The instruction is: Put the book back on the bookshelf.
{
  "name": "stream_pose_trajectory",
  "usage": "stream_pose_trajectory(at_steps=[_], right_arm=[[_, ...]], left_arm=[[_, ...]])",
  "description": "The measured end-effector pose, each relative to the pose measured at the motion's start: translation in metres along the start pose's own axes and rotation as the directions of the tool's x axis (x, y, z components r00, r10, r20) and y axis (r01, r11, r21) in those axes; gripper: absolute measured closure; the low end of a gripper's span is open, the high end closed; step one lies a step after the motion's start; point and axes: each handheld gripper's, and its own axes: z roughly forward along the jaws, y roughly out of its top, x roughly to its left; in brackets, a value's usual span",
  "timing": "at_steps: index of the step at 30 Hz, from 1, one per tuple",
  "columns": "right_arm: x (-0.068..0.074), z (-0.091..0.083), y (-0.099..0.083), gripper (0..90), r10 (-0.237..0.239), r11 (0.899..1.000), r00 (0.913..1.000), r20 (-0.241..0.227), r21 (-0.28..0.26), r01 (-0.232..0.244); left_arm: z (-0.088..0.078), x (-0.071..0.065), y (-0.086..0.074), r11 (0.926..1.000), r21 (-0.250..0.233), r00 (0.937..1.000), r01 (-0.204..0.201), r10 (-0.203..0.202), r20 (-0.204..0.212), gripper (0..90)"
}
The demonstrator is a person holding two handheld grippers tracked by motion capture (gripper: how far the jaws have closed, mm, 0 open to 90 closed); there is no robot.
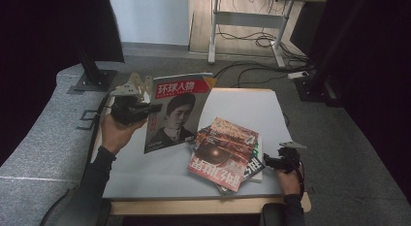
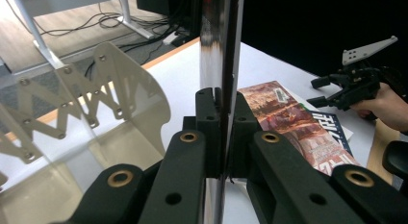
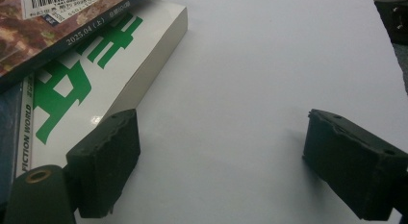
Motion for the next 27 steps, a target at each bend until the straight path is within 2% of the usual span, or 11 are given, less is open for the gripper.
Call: stream_pose_trajectory(at_steps=[5, 11, 13, 17, 25, 27], right_arm=[[0.000, 0.000, 0.000, 12.3, 0.001, 1.000, 1.0000, 0.000, 0.000, -0.001], [0.000, 0.000, 0.000, 12.3, 0.001, 1.000, 1.0000, 0.000, 0.000, -0.001], [0.000, 0.000, 0.000, 12.3, 0.001, 1.000, 1.0000, 0.000, 0.000, -0.001], [0.000, 0.000, 0.000, 12.2, 0.002, 1.000, 1.0000, 0.000, 0.000, -0.002], [0.000, 0.000, 0.000, 12.3, 0.002, 1.000, 1.0000, 0.000, 0.000, -0.002], [0.000, 0.000, 0.000, 12.2, 0.002, 1.000, 1.0000, -0.001, 0.000, -0.002]], left_arm=[[-0.007, 0.005, -0.002, 0.9999, -0.008, 0.9997, 0.014, -0.014, -0.018, 87.0], [-0.017, 0.012, -0.003, 0.9997, -0.007, 0.9979, 0.023, -0.023, -0.060, 86.9], [-0.023, 0.017, -0.005, 0.9989, -0.014, 0.9967, 0.044, -0.045, -0.068, 86.9], [-0.028, 0.020, -0.006, 0.9982, -0.018, 0.9956, 0.057, -0.058, -0.074, 86.9], [-0.045, 0.027, -0.006, 0.9969, -0.029, 0.9915, 0.073, -0.075, -0.106, 86.9], [-0.051, 0.029, -0.007, 0.9962, -0.033, 0.9880, 0.081, -0.085, -0.130, 86.9]])
